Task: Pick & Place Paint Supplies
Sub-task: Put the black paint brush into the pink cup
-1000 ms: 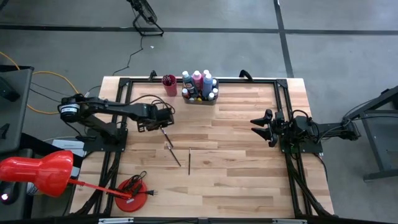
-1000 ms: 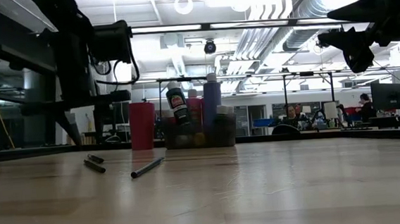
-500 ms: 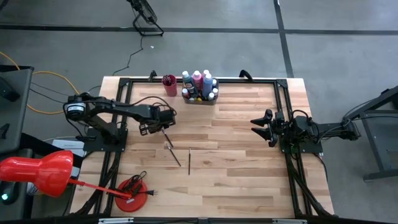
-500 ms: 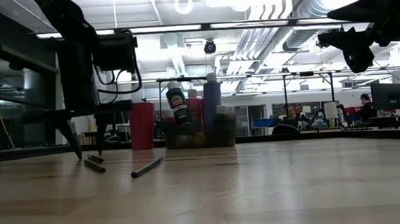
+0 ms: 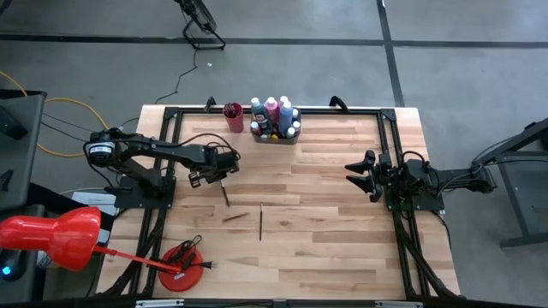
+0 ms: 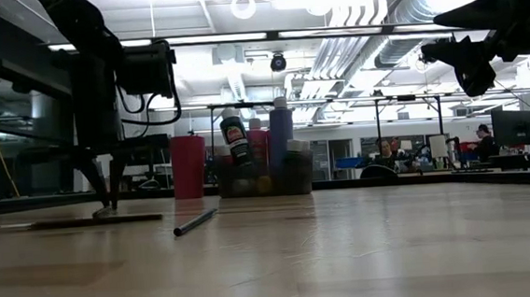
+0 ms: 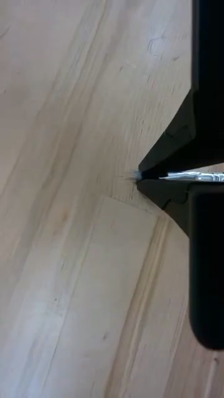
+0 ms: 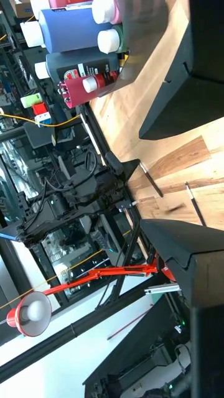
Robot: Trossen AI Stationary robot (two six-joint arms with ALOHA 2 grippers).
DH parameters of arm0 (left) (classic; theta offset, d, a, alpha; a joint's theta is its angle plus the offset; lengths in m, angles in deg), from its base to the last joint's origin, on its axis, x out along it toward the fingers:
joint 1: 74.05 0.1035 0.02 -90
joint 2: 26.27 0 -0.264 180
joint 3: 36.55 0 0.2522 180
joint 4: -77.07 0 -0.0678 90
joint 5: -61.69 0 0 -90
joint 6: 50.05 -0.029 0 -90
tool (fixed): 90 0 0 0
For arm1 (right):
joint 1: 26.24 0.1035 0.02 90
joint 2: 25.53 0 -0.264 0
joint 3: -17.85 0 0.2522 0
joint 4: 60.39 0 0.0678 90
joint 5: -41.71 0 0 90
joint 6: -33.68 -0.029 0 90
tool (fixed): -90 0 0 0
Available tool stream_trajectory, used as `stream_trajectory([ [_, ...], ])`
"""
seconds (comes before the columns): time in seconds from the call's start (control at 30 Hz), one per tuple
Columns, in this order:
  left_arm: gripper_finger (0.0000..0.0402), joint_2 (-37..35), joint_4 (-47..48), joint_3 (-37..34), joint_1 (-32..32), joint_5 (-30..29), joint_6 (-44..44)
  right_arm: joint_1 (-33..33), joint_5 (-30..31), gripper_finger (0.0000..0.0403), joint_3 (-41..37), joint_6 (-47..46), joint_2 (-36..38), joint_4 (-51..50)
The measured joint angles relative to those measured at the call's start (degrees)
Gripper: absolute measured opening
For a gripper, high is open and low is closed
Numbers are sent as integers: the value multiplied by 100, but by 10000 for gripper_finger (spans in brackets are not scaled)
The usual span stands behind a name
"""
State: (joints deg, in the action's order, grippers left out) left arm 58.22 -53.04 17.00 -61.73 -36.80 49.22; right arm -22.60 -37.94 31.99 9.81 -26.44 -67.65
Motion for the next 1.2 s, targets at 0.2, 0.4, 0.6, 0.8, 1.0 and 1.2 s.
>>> stream_trajectory([
  [0.2,5,7,-2,-2,-2,-100,-210,0,0,213,0,0,0,2],
  [0.4,3,-34,-122,-8,-4,-403,-773,0,0,213,-1,0,0,1],
  [0.6,1,-384,-572,-45,11,-1049,-1634,-1,0,213,-2,0,0,1],
  [0.8,1,-1136,-1182,-35,9,-1372,-3107,-1,0,213,-2,0,0,2],
  [1.0,1,-1982,-2024,36,9,-1771,-5366,0,0,213,0,0,0,1],
  [1.2,1,-2372,-2293,679,331,-1809,-7819,-2,0,213,-2,0,0,-2],
])
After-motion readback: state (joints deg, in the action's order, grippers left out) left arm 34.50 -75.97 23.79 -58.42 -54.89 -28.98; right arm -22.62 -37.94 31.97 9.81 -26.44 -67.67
